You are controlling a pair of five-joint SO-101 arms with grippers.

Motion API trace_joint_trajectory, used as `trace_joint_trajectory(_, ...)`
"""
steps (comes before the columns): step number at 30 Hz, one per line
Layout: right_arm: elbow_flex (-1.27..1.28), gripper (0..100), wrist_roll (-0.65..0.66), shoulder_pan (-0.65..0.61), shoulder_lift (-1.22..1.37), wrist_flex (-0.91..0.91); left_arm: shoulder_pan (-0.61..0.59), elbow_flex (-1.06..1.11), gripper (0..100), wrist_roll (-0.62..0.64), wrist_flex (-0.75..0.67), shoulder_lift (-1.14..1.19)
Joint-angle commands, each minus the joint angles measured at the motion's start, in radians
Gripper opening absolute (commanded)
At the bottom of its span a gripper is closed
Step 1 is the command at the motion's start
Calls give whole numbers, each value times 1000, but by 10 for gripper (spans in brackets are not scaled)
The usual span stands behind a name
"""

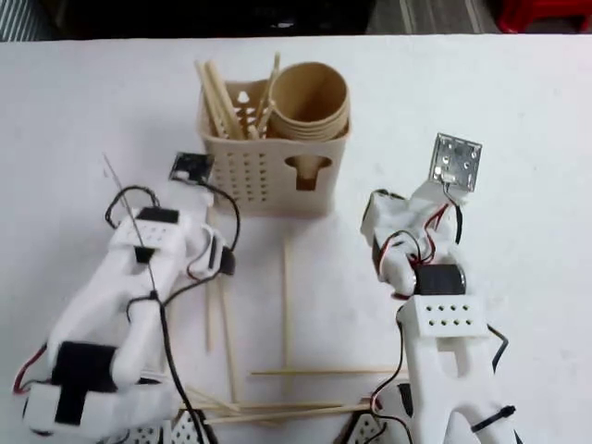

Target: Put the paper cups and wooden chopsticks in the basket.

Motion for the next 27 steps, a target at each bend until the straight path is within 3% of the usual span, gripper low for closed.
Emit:
trace_joint_trajectory(1, -6, 52, -3, 5, -18, -8, 5, -78, 164, 5, 25, 50)
trace_joint_trajectory(8, -6, 52, -3, 10, -18, -8, 7, -91, 18, 5, 29, 70)
trace_joint_trajectory(22, -6, 52, -3, 10, -18, -10, -2, -98, 23, 2, 95, 62)
trace_joint_trajectory(27, -6, 52, -3, 10, -18, -12, -2, -84, 23, 2, 133, -59)
